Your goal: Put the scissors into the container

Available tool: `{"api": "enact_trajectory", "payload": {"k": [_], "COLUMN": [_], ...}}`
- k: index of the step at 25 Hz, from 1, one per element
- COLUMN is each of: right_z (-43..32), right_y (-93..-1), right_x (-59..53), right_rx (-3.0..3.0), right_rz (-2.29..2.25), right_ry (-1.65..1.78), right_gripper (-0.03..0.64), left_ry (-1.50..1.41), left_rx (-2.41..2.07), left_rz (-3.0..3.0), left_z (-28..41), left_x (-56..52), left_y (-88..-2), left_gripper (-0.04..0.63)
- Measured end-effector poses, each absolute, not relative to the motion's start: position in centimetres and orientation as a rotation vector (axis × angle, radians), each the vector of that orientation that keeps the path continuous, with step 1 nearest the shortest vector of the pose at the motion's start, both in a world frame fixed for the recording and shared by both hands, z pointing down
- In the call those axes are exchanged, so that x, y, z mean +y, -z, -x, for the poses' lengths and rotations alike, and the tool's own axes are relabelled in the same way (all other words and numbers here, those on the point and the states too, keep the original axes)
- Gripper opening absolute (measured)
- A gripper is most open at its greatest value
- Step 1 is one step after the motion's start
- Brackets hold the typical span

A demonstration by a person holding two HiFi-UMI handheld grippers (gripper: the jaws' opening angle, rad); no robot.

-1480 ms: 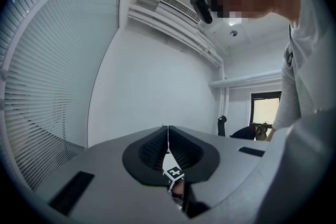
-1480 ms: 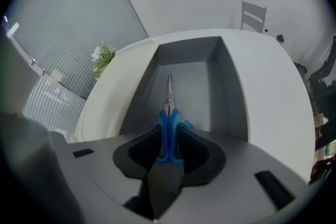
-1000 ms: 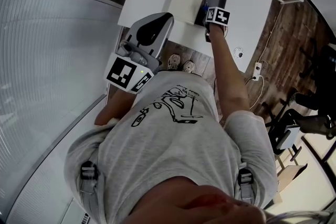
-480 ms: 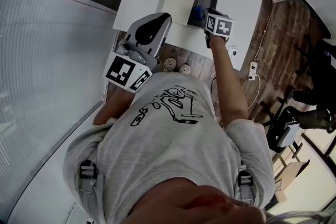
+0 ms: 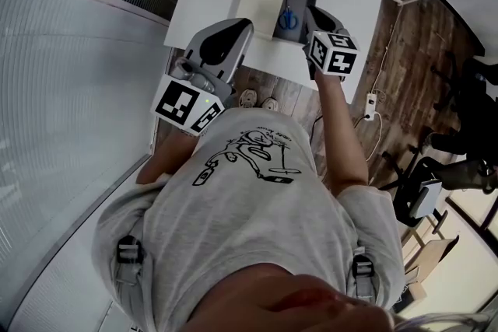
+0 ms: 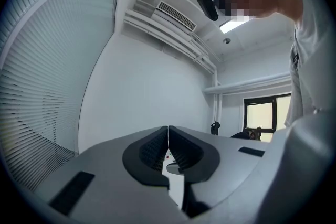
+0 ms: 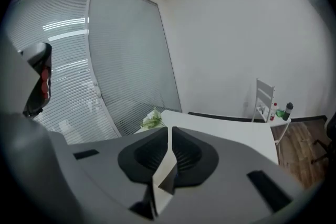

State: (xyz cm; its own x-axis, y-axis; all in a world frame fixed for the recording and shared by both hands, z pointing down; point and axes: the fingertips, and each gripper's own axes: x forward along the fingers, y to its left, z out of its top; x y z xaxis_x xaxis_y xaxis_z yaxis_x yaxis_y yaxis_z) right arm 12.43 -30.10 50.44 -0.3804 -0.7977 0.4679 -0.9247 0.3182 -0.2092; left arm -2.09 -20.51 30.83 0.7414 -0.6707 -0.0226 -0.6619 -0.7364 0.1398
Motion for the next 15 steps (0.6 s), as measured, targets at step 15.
{"api": "enact_trajectory", "payload": {"k": [15], "right_z": [-12.5], "right_y": [-39.1], "right_x": [-24.5], "right_rx": [-2.413], "right_rz": [-1.612], "right_ry": [-0.312], "right_gripper": [0.014], "left_ry": [0.132], "left_rx": [-1.036], "left_rz": [-2.841], "left_z": [1.4], "left_x": [-19.9], "left_y": [-29.7], "left_gripper": [0.021]}}
